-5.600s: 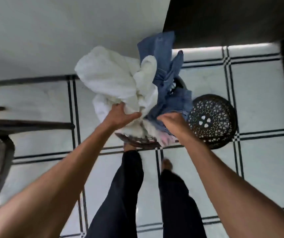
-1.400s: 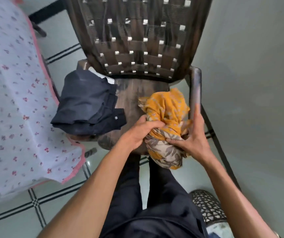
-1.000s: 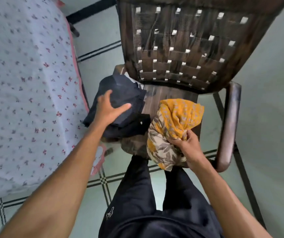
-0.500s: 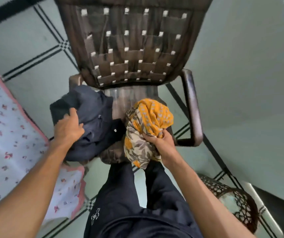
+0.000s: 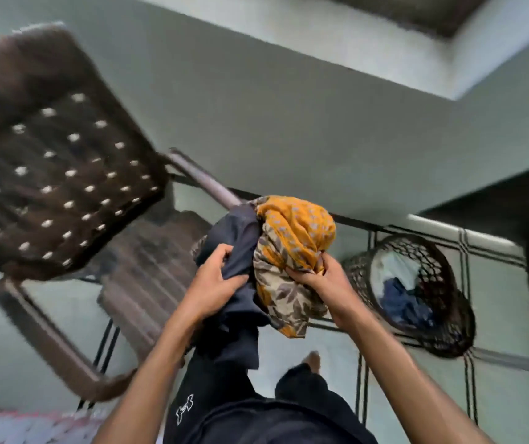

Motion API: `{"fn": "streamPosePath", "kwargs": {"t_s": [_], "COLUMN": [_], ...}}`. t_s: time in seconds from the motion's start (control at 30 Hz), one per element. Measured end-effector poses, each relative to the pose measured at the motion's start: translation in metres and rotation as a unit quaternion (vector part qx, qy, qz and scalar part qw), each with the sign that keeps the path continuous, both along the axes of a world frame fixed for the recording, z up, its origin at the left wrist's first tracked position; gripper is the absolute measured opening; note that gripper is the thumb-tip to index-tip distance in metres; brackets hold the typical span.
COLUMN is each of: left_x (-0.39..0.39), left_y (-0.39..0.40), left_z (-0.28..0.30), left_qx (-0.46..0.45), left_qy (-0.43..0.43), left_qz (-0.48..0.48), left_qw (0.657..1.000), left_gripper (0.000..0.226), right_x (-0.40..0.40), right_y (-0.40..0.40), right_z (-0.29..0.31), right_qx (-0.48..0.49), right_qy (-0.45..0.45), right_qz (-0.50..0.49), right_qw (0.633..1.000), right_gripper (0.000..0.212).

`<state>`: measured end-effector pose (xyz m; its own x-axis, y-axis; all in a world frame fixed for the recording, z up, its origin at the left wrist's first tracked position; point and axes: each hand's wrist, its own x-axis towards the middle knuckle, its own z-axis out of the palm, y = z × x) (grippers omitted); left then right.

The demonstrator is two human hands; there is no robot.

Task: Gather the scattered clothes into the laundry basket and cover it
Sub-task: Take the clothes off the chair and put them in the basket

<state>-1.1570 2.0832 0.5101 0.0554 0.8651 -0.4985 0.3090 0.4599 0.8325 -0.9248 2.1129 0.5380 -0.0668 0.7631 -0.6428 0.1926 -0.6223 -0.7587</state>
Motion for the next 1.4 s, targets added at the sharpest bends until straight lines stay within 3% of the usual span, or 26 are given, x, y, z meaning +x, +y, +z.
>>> {"fn": "streamPosePath", "kwargs": {"t_s": [0.23,0.37,0.5,0.67,0.8,0.93,1.0,1.07,1.17,1.3,1.4], "left_x": [0.229,0.341,0.428,0.512,0.563,0.595,0.603,0.606,0.616,0.632,0.648], "left_y": [0.05,0.067,0.085,0.113,0.131,0.139,0.14,0.13,0.12,0.112,0.114], "left_z": [0.047,0.072,0.08,0.052,-0.02,-0.136,-0.207,-0.271,-0.329,-0.403,-0.462], "left_qx": [0.053,0.07,0.08,0.049,0.013,-0.039,-0.092,-0.137,-0.142,-0.144,-0.204], "left_qy": [-0.024,-0.031,-0.046,-0.068,-0.037,0.052,0.093,0.138,0.189,0.203,0.227], "left_qz": [-0.129,-0.149,-0.15,-0.13,-0.077,-0.092,-0.138,-0.21,-0.256,-0.206,-0.211], "left_qw": [0.99,0.986,0.984,0.988,0.996,0.994,0.982,0.958,0.937,0.946,0.929], "left_gripper": [0.033,0.032,0.033,0.03,0.031,0.037,0.065,0.093,0.087,0.1,0.089], "right_x": [0.212,0.305,0.38,0.453,0.495,0.516,0.529,0.548,0.581,0.611,0.622], "right_y": [-0.028,-0.035,-0.022,0.01,0.036,0.052,0.054,0.049,0.041,0.046,0.067], "right_z": [0.031,0.041,0.043,0.02,-0.046,-0.163,-0.23,-0.29,-0.347,-0.403,-0.451], "right_qx": [0.084,0.111,0.116,0.104,0.061,-0.025,-0.053,-0.1,-0.119,-0.012,0.021], "right_qy": [0.016,0.034,0.041,0.054,0.071,0.051,-0.024,-0.111,-0.176,-0.264,-0.335], "right_qz": [-0.184,-0.244,-0.277,-0.315,-0.325,-0.299,-0.226,-0.071,0.078,0.102,0.137], "right_qw": [0.979,0.963,0.953,0.942,0.941,0.952,0.972,0.986,0.974,0.959,0.932], "right_gripper": [0.059,0.048,0.05,0.056,0.053,0.054,0.067,0.065,0.051,0.093,0.119]}}
